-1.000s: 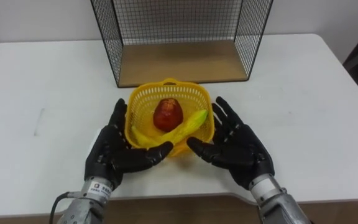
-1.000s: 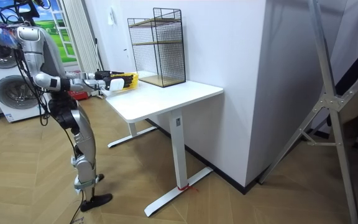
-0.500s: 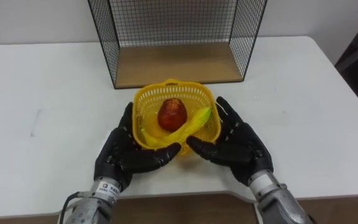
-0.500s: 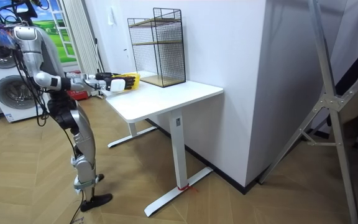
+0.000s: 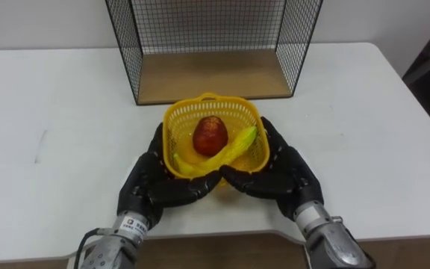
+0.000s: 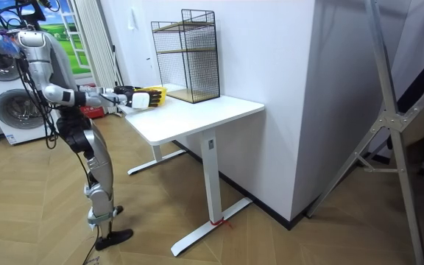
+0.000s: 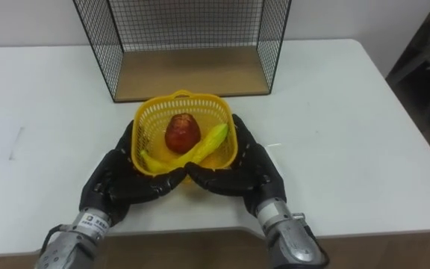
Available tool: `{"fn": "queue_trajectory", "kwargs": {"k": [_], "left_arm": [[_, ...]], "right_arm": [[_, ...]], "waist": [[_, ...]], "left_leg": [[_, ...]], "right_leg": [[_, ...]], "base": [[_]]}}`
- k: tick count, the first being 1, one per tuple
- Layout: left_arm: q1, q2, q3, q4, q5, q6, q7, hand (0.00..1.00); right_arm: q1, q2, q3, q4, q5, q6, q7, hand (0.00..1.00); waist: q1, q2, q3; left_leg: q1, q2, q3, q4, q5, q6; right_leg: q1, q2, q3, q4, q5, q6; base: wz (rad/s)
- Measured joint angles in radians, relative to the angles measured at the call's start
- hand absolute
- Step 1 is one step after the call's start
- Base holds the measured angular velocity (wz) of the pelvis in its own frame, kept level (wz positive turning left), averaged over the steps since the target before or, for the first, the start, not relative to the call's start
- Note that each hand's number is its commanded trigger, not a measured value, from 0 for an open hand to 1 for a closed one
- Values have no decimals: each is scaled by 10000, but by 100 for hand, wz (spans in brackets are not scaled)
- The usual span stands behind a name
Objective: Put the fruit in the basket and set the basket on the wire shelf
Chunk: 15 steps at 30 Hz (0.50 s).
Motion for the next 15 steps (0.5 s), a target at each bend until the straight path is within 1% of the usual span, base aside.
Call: {"fn": "queue_trajectory", "kwargs": {"k": [4,11,15], "left_arm": [[-90,-81,-36,0,-14,4,5,0],[-366,-81,-188,-4,-48,5,139,0],[-698,-82,-257,-54,-38,5,343,0]], "right_arm": [[-154,0,15,-26,-70,0,-213,0],[-166,-11,14,-362,-50,0,-511,0],[-287,-14,4,-502,-46,0,-715,0]], "waist": [[-2,0,-6],[-19,33,-26],[-10,33,-25]], "left_leg": [[20,1,1,19,0,0],[27,7,11,44,0,0],[23,12,22,43,-1,-1]], "right_leg": [[18,1,12,7,1,0],[11,4,12,49,4,-2],[-43,6,13,157,4,-2]], "base": [[0],[0],[-1]]}}
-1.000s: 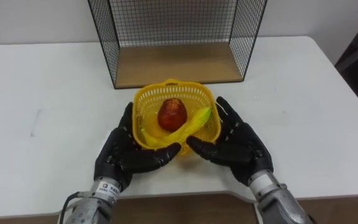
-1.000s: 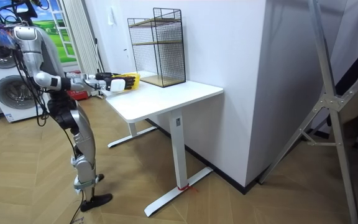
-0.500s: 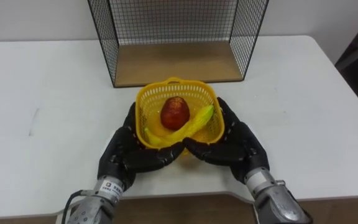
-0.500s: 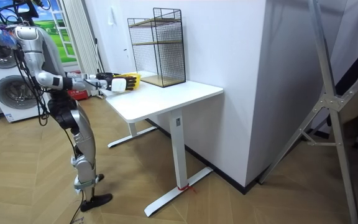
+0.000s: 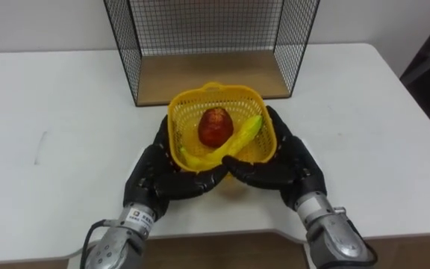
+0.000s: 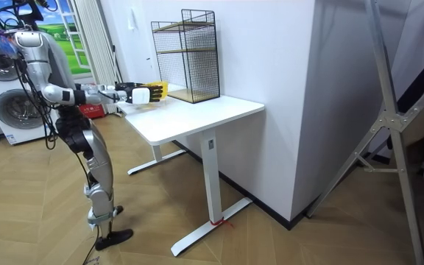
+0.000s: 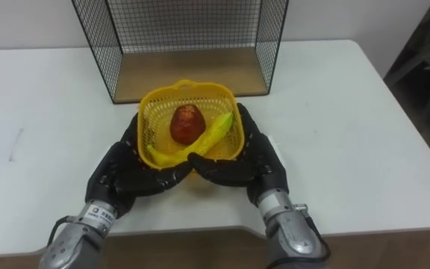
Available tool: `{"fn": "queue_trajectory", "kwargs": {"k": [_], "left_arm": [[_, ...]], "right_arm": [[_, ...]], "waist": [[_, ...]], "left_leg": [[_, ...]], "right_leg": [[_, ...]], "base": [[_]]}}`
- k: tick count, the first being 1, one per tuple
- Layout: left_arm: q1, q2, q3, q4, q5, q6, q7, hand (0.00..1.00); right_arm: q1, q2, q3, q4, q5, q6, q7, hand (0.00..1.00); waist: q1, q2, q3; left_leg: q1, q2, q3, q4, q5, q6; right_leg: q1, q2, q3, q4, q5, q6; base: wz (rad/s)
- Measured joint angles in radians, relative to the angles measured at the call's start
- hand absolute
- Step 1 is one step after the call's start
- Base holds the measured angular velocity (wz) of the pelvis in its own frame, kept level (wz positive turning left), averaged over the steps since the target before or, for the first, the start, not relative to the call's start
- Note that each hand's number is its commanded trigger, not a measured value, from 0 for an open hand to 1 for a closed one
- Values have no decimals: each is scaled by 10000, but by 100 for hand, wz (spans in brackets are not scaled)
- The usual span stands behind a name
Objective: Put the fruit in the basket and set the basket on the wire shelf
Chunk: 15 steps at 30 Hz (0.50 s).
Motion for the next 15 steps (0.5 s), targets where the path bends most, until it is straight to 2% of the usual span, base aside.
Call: {"fn": "queue_trajectory", "kwargs": {"k": [6,15], "left_arm": [[-132,-18,-16,-779,-6,-5,263,0],[-244,-74,-9,-1180,-76,-5,461,0]], "right_arm": [[-193,-23,-13,-726,6,-110,-261,0],[-213,27,-71,-1110,83,-184,-272,0]], "waist": [[-39,-1,0],[-88,0,0]], "left_leg": [[-5,1,22,11,0,0],[9,4,31,28,0,0]], "right_leg": [[-31,0,16,17,0,0],[-16,2,46,17,0,0]], "base": [[-1],[0]]}}
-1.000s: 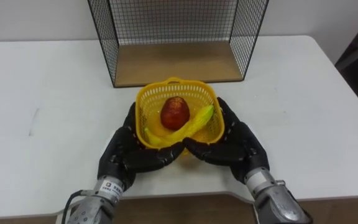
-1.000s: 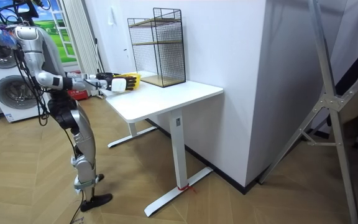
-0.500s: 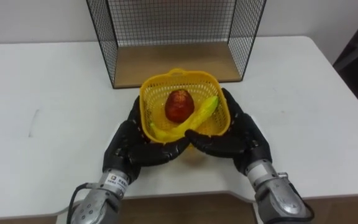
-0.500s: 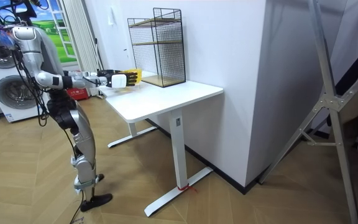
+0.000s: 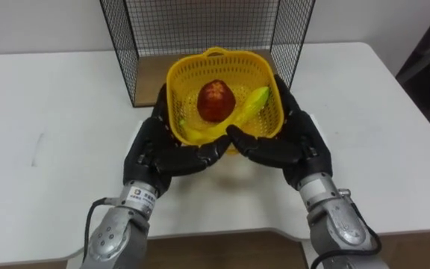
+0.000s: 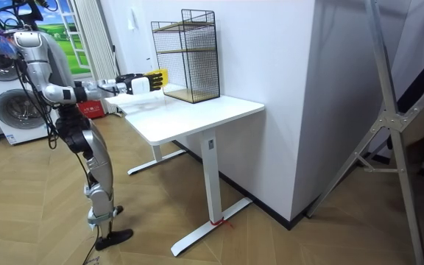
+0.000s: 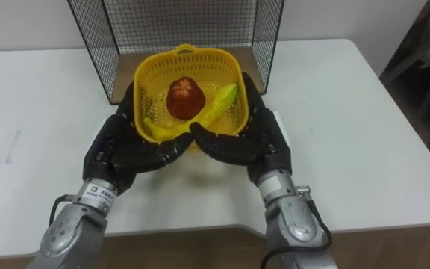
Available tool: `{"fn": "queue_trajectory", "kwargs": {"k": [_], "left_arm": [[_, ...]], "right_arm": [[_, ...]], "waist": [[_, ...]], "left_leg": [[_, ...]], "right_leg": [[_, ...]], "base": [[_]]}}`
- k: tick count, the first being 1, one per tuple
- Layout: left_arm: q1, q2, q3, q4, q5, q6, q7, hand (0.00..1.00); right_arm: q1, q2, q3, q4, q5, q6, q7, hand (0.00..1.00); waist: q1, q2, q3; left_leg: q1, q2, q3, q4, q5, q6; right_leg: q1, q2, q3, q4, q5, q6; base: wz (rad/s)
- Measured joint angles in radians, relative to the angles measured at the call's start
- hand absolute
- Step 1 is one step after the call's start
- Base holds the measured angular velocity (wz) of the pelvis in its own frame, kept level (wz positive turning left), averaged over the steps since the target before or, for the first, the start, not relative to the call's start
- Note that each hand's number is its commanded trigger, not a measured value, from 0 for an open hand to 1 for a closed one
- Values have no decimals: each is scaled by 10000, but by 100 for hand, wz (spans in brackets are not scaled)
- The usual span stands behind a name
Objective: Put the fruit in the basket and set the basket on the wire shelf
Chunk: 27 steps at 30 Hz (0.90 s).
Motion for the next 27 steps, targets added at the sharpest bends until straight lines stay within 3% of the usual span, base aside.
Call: {"fn": "queue_trajectory", "kwargs": {"k": [15,20,23,24,25,27], "left_arm": [[1,59,13,-733,-151,-53,194,0],[2,91,14,-725,-108,-165,242,0],[5,105,29,-729,-31,-423,239,0],[16,127,29,-727,-37,-432,242,0],[39,153,28,-723,-33,-430,249,0],[65,192,29,-722,-28,-430,256,0]], "right_arm": [[-4,112,-95,-686,-13,-40,2,0],[-4,142,-31,-684,-66,-137,3,0],[9,215,-29,-645,-70,-352,69,0],[31,229,-16,-640,-61,-368,74,0],[35,276,-13,-550,-61,-370,88,0],[37,267,-24,-379,-5,-388,176,0]], "waist": [[-91,8,0],[55,28,14],[142,15,26],[149,-43,48],[162,-133,62],[279,-97,73]], "left_leg": [[-24,39,64,75,-7,-3],[-106,318,184,745,-370,-108],[-543,668,206,2019,-980,-277],[-822,804,176,2778,-1193,-368],[-1278,957,151,3912,-1261,-411],[-1930,1305,-92,5655,-1165,-378]], "right_leg": [[-91,29,76,152,-1,1],[-95,200,-12,464,-92,-116],[-416,376,-137,1343,-636,-327],[-691,408,-143,1874,-1015,-408],[-844,435,-138,2421,-1425,-495],[-874,581,-118,2914,-1767,-662]], "base": [[0],[-9],[-11],[5],[4],[-13]]}}
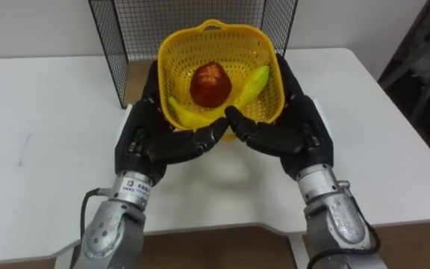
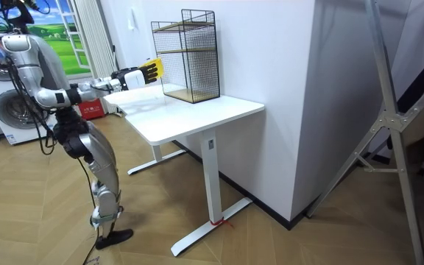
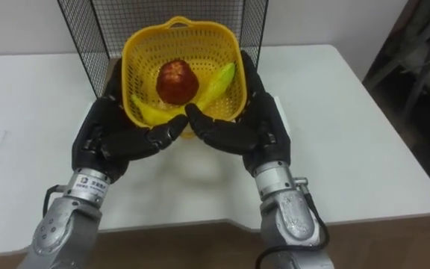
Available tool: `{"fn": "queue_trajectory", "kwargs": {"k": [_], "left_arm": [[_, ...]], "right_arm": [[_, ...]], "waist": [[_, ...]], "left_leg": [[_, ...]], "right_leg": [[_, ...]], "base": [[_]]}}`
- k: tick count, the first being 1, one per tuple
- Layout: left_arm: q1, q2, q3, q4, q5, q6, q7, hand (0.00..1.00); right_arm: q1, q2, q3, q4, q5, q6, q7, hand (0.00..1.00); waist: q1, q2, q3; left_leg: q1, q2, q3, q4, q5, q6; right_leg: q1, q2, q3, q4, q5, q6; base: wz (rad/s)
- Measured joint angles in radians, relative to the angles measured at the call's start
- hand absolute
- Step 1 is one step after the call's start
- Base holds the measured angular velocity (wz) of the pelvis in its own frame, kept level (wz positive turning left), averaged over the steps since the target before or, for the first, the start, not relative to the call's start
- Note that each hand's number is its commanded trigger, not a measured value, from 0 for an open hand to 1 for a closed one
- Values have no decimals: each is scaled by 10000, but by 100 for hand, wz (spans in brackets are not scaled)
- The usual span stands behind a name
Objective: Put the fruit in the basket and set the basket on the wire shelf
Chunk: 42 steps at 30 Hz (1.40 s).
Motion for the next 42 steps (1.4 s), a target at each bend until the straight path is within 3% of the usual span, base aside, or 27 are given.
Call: {"fn": "queue_trajectory", "kwargs": {"k": [1,2,4,5,6,7,8,9,10,13,18,23,26,29,32,33,34,35,36,37,38,39,42], "left_arm": [[0,53,6,6,-30,0,0,0],[13,68,16,18,-39,-1,3,0],[133,123,89,60,-107,-2,-26,0],[158,129,98,61,-108,-3,-62,0],[187,109,78,62,-107,-3,-91,0],[211,114,67,64,-106,-3,-88,0],[213,110,79,63,-105,-3,-84,0],[217,125,142,61,-91,-2,-74,0],[276,140,191,64,-63,1,-68,0],[274,131,174,64,3,2,-56,0],[262,130,267,50,-28,-7,-52,0],[264,68,307,-21,-10,-35,-53,0],[272,62,299,-24,-20,-45,-74,0],[267,61,336,-25,-29,-78,-98,0],[257,13,301,-19,-6,-80,-71,0],[248,22,272,-18,5,-81,-67,0],[244,12,249,-16,0,-81,-68,0],[238,0,234,-7,1,-82,-67,0],[134,9,281,-3,-8,-93,-23,0],[-46,51,345,64,-29,-95,37,0],[-119,72,374,125,-31,-95,43,0],[-130,76,356,244,-27,-90,46,0],[-136,61,350,270,-5,-83,26,0]], "right_arm": [[0,4,21,71,50,-25,49,0],[2,0,26,97,48,-34,87,0],[10,-25,76,128,24,-45,133,0],[9,-72,76,147,33,-57,176,0],[-3,-217,73,247,47,-112,232,0],[-4,-217,76,438,43,-134,252,0],[-4,-209,97,502,41,-113,252,0],[-3,-215,148,572,18,-43,254,0],[0,-187,235,677,-25,-27,266,0],[-11,-224,210,657,-4,-80,372,0],[-11,-213,230,508,18,-125,450,0],[-2,-339,199,266,-20,-125,637,0],[-2,-342,167,243,-24,-124,655,0],[-10,-360,139,196,-22,-125,611,0],[-18,-344,218,239,-20,-126,376,0],[-21,-318,229,331,-30,-166,326,0],[-19,-277,214,477,-43,-207,317,0],[-20,-323,202,530,-81,-223,317,0],[-61,-309,160,544,-78,-282,320,0],[-157,-310,165,546,-70,-301,326,0],[-187,-318,172,547,-70,-300,327,0],[-203,-323,201,653,-54,-299,332,0],[-435,-295,204,1138,-51,-252,331,0]], "waist": [[148,49,18],[149,46,19],[177,-92,-19],[170,-123,-17],[171,-126,-16],[174,-110,-26],[191,-96,-33],[257,-74,-43],[349,-62,-152],[110,-365,-178],[125,-218,-100],[129,-205,-107],[125,-228,-110],[153,-306,-122],[263,-333,-104],[311,-340,-85],[305,-302,-37],[290,-187,-3],[274,-209,-32],[313,-221,40],[330,-271,45],[287,-159,17],[285,-30,15]], "left_leg": [[-269,208,-115,771,177,-22],[-353,253,-176,1039,301,-41],[-591,115,-441,1511,798,-81],[-632,-65,-533,1292,729,-58],[-796,-377,-530,485,474,-26],[-1041,-692,-449,-534,475,-36],[-1160,-790,-378,-1082,556,-53],[-1256,-849,-246,-2202,1094,97],[-1211,-891,-235,-2498,1533,183],[-1013,-1132,-330,-2863,1960,382],[-1043,-1233,-316,-2774,1732,446],[-1082,-1470,-413,-2821,1611,492],[-1018,-1735,-365,-2768,1477,593],[-854,-2030,-160,-2794,1220,763],[-529,-2082,112,-2804,930,984],[-311,-2084,86,-2813,843,1045],[-111,-2058,-36,-2835,772,1073],[-82,-2020,-180,-2823,732,1085],[-142,-2020,-359,-2851,725,1083],[-251,-2034,-372,-2836,735,1097],[-271,-2045,-367,-2819,739,1104],[-281,-2055,-473,-2828,740,1103],[-178,-2032,-593,-3190,900,1096]], "right_leg": [[15,125,52,285,-117,-183],[67,151,52,362,-156,-241],[345,163,290,428,-223,-326],[368,111,297,410,-226,-341],[362,-4,318,405,-230,-349],[343,-92,366,394,-243,-350],[321,-107,397,397,-259,-354],[245,-128,390,404,-316,-390],[317,-104,475,380,-396,-319],[627,-219,265,-146,-332,-238],[873,-321,203,-710,-292,-144],[1019,-502,67,-995,-385,-49],[1143,-705,-4,-935,-583,61],[1132,-1055,-47,-425,-873,324],[650,-1536,-357,1394,-768,651],[575,-1612,-416,1894,-558,924],[449,-1540,-442,2289,-288,1057],[401,-1468,-411,2309,-361,1113],[166,-1411,-377,1677,-568,1103],[-154,-1416,-361,789,-561,1029],[-313,-1438,-424,462,-368,858],[-224,-1428,-572,271,-116,721],[82,-1255,-815,-425,165,698]], "base": [[-24],[-17],[-4],[-4],[-8],[-17],[-34],[-43],[-30],[18],[5],[11],[11],[8],[-4],[-4],[3],[8],[10],[9],[23],[19],[16]]}}
